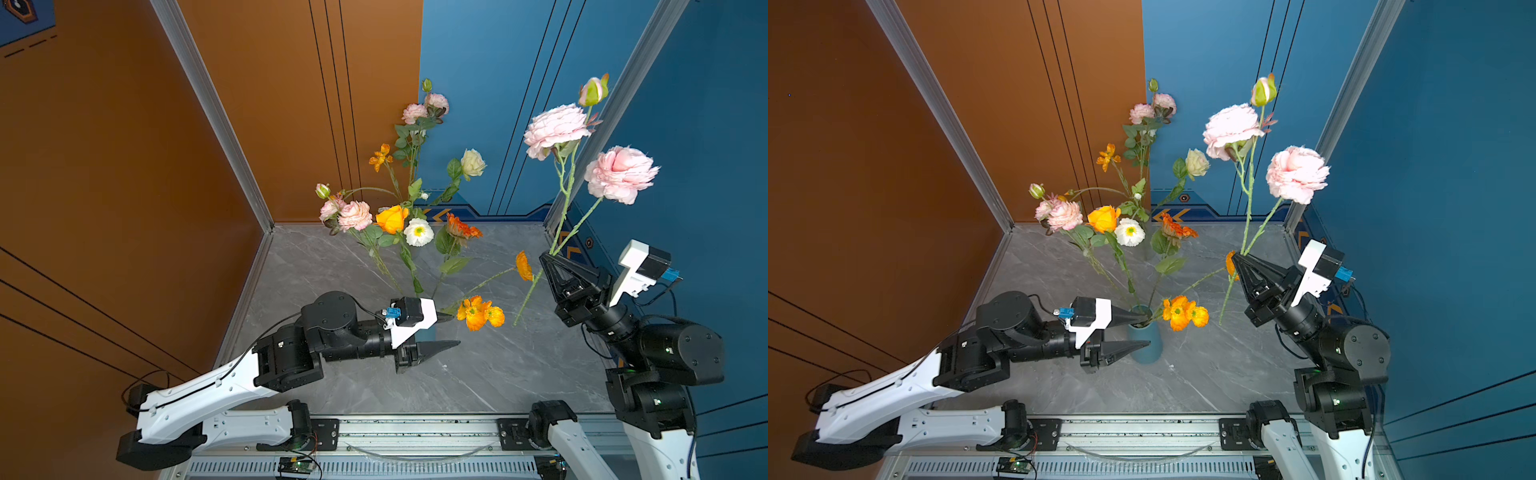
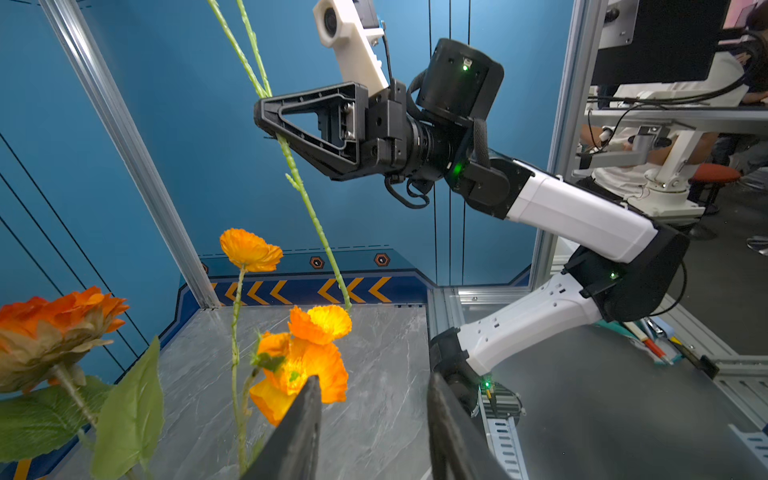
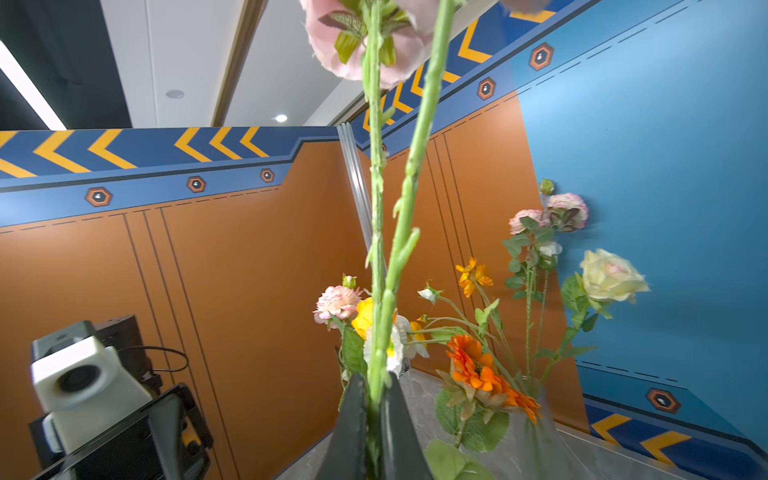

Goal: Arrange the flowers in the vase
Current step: 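Close the left gripper on the pink rose stems beside the right gripper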

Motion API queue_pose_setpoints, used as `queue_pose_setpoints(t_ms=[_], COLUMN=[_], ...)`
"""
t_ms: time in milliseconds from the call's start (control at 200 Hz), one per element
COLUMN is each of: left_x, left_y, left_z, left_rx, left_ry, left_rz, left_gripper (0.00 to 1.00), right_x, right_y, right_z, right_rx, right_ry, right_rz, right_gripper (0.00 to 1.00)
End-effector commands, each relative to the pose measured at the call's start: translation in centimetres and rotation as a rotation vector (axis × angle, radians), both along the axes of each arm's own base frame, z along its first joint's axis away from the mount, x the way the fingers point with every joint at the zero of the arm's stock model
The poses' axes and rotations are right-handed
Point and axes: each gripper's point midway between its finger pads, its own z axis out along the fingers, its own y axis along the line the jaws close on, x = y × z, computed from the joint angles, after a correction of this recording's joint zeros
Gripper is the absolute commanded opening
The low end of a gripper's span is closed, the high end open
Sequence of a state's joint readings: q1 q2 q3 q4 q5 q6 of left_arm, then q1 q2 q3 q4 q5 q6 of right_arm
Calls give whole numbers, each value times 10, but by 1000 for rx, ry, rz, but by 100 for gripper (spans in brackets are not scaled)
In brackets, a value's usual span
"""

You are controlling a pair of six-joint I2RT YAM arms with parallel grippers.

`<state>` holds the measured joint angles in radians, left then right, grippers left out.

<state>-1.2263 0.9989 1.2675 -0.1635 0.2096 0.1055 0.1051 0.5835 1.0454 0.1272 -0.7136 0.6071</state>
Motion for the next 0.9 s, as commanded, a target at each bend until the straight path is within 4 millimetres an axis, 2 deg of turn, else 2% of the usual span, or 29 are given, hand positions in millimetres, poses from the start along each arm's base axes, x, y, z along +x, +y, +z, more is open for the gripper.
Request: queue_pose_setpoints(t_ms=[0,210,430,661,896], left_x=[1,15,36,40,33], left_y=[-3,-25,-61,-92,-96], left_z=[34,65,77,73,68], left_rx=[-90,-142,-167,-142,-125], left_ry=[4,29,153,207,232], left_rz=[10,5,-101,-182,-228], left_gripper=[39,34,25,18,17], right_x=[-33,-40,-41,-35,-29], right_y=[15,26,34,44,54], right_z=[24,30,27,14,4], right_rx=[13,-9,-41,-86,-149], right_ry=[-87,-103,-107,-97,-94], right_rz=[166,242,271,274,265], right_gripper=[0,0,0,0,0])
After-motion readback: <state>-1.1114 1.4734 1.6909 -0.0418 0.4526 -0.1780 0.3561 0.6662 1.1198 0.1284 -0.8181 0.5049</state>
